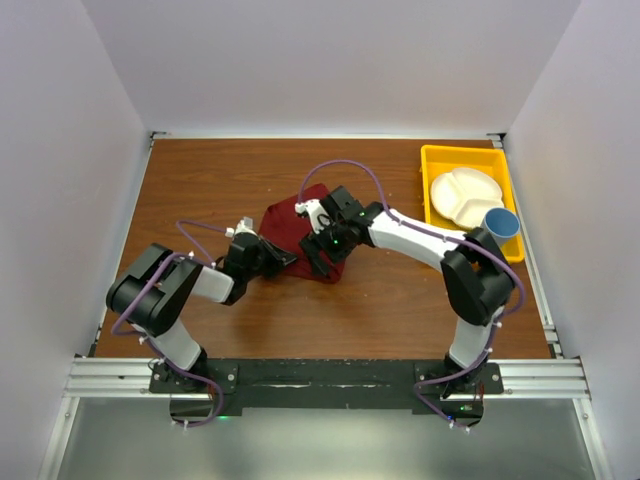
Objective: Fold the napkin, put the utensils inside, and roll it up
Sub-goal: Roll the napkin with the utensil
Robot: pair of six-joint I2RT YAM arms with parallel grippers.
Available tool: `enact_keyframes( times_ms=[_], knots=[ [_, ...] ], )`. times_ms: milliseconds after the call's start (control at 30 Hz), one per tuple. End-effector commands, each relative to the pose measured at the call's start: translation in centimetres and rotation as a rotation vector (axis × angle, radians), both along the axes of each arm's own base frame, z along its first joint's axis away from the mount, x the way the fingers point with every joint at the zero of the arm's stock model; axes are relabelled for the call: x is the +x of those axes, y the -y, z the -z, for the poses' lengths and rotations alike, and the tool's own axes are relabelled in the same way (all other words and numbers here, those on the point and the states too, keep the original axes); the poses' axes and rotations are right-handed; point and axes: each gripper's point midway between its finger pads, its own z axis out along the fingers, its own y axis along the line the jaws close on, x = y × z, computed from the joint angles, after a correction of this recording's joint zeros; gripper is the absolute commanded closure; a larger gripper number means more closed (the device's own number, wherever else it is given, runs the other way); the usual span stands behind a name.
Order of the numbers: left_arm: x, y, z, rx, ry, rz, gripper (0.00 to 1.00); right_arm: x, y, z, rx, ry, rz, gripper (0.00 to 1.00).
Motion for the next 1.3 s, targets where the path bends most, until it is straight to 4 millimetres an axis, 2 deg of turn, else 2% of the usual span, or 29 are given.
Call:
enact_keyframes(
  times_ms=[0, 67, 100, 133, 300, 400, 533, 567, 667, 733, 800, 900, 933, 967, 1067, 1100, 1167, 1233, 1267],
  knots=[
    [-9.0, -6.1, 10.0, 0.323, -0.399, 0.012, 1.00, -0.2, -0.2, -1.0, -0.003, 0.212, -0.094, 0.20],
    [-9.0, -6.1, 9.9, 0.327, -0.401, 0.016, 1.00, -0.8, -1.2, -1.1, 0.008, 0.264, -0.124, 0.20],
    [-8.8, -6.0, 9.8, 0.331, -0.394, 0.024, 1.00, -1.2, -1.0, -0.3, -0.001, 0.265, -0.122, 0.20],
    [-8.8, -6.0, 9.8, 0.335, -0.399, 0.026, 1.00, -0.8, -1.5, -0.4, 0.021, 0.292, -0.111, 0.20],
    [-8.6, -5.8, 9.5, 0.332, -0.391, 0.035, 1.00, -0.3, -1.6, 1.4, -0.025, 0.292, -0.100, 0.20],
    [-8.6, -5.7, 9.4, 0.329, -0.390, 0.043, 1.00, 0.6, -1.8, 2.2, -0.036, 0.285, -0.068, 0.25],
    [-8.7, -5.7, 9.3, 0.329, -0.388, 0.047, 1.00, 1.2, -1.7, 3.4, -0.045, 0.240, -0.049, 0.36],
    [-8.7, -5.7, 9.2, 0.329, -0.388, 0.046, 1.00, 1.2, -1.6, 3.5, -0.040, 0.227, -0.042, 0.46],
    [-8.7, -5.7, 8.9, 0.328, -0.378, 0.051, 1.00, 1.4, -1.1, 3.1, 0.000, 0.182, -0.014, 0.63],
    [-8.7, -5.7, 8.9, 0.332, -0.378, 0.054, 1.00, 1.7, -0.6, 3.0, 0.016, 0.147, 0.009, 0.67],
    [-8.5, -5.7, 8.7, 0.330, -0.373, 0.056, 1.00, 1.6, -0.6, 2.9, 0.053, 0.092, 0.012, 0.81],
    [-8.4, -5.6, 8.4, 0.330, -0.366, 0.068, 1.00, 1.2, 0.3, 4.5, 0.082, -0.038, 0.043, 1.00],
    [-8.0, -5.4, 8.0, 0.328, -0.350, 0.072, 1.00, 1.1, 0.9, 5.2, 0.081, -0.088, 0.051, 1.00],
    [-7.6, -5.3, 7.5, 0.328, -0.328, 0.082, 1.00, 0.6, 1.4, 7.0, 0.057, -0.145, 0.056, 1.00],
    [-6.1, -4.9, 5.0, 0.339, -0.211, 0.118, 1.00, -0.5, 2.0, 9.0, 0.032, -0.243, 0.072, 1.00],
    [-5.0, -4.5, 2.9, 0.325, -0.139, 0.120, 1.00, -1.1, 2.2, 10.1, 0.020, -0.285, 0.086, 1.00],
    [-3.5, -4.1, 0.3, 0.341, -0.048, 0.141, 1.00, -1.3, 2.5, 10.9, 0.007, -0.315, 0.107, 1.00],
    [-2.0, -3.6, -3.4, 0.335, 0.048, 0.144, 0.99, -1.9, 3.3, 12.4, -0.027, -0.381, 0.145, 1.00],
    [-1.6, -3.7, -4.4, 0.345, 0.075, 0.149, 0.92, -1.9, 3.5, 12.9, -0.041, -0.394, 0.155, 1.00]
  ],
)
